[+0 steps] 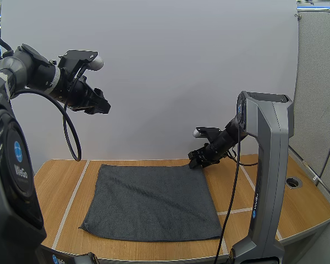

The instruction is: Fold the towel

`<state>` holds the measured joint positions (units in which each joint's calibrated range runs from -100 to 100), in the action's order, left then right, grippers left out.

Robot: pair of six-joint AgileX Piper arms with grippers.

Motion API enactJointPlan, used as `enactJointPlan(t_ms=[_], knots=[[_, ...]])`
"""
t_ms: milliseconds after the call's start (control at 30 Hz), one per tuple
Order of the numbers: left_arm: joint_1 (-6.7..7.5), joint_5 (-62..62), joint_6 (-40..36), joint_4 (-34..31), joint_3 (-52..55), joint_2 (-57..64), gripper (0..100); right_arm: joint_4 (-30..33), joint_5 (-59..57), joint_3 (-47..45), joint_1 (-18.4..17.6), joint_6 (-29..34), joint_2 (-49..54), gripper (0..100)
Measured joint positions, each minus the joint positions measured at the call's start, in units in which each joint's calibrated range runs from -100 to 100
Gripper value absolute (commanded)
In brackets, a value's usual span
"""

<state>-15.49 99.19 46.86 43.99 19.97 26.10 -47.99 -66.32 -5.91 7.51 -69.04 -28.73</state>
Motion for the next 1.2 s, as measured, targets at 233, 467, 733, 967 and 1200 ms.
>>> enactJointPlan(t_ms=[233,467,733,967,1200], knots=[[0.0,0.0,-0.61,0.0,0.0,0.0,100,-1.22,-2.26,0.66,0.0,0.34,-0.73,92],[0.0,0.0,-0.61,0.0,0.0,0.0,75,-2.4,-4.0,0.66,0.07,0.34,-0.86,46],[0.0,0.0,-0.73,0.0,0.0,1.45,0,-2.4,-7.13,0.66,0.07,1.1,-1.48,0],[0.0,0.0,-0.73,0.0,0.0,2.62,0,-2.4,-7.56,0.66,0.07,1.36,-1.63,0],[0.0,0.16,-0.73,0.0,0.0,11.84,0,-2.4,-12.0,0.66,0.07,1.79,-0.25,0]])
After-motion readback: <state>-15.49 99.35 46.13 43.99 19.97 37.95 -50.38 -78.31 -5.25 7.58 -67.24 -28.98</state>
